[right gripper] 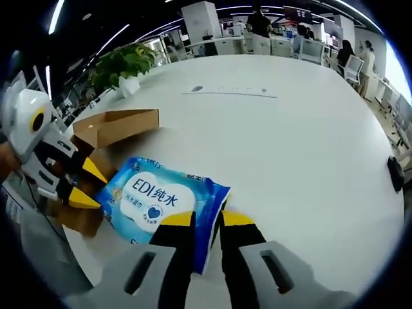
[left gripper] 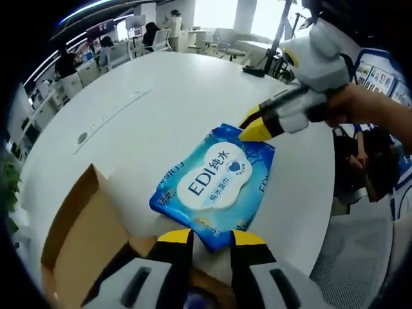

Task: Operate the shoe box by opening the lid, removing the specified soft item, and placing it in the target area until the item is outside and the box remains undamaged.

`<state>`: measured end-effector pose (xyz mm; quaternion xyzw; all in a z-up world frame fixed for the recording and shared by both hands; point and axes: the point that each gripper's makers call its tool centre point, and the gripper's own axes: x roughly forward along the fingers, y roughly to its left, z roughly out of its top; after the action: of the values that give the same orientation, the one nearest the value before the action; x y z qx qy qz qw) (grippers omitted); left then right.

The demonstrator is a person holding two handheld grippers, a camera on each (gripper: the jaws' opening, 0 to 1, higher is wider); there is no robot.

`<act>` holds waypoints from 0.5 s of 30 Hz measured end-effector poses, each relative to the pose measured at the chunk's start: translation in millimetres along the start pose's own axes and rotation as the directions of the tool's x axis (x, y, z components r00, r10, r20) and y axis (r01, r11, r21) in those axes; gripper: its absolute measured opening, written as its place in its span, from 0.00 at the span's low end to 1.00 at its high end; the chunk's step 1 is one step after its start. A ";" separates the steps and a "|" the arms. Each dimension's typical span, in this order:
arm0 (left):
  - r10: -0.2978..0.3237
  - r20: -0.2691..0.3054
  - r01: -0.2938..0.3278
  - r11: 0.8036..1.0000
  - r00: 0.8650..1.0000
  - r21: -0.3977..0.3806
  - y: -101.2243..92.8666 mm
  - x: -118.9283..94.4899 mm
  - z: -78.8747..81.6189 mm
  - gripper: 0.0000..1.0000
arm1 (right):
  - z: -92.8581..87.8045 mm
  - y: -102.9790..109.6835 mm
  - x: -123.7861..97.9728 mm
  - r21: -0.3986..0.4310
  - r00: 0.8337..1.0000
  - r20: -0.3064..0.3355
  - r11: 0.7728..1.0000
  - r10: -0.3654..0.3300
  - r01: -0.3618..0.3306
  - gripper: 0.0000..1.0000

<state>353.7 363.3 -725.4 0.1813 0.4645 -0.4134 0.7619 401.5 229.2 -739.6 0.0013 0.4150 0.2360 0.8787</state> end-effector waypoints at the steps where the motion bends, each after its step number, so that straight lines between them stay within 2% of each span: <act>1: -0.014 0.026 0.015 1.000 1.000 -0.013 -2.4 -2.3 4.1 0.23 | 1.0 0.7 -1.5 -0.002 1.000 0.002 1.000 0.001 -0.001 0.14; 5: -0.032 0.078 0.036 0.997 0.996 -0.061 -5.5 -13.7 13.6 0.26 | 5.4 5.8 -8.7 -0.012 1.000 0.011 1.000 0.008 -0.007 0.16; 15: -0.034 0.147 0.046 0.996 0.989 -0.079 -8.7 -41.4 20.9 0.26 | 15.6 21.0 -26.7 -0.053 0.999 0.029 0.998 0.018 -0.017 0.19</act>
<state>349.1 363.4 -678.5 0.1099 0.4280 -0.4214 0.7919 389.6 239.8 -705.8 -0.0149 0.3957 0.2547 0.8822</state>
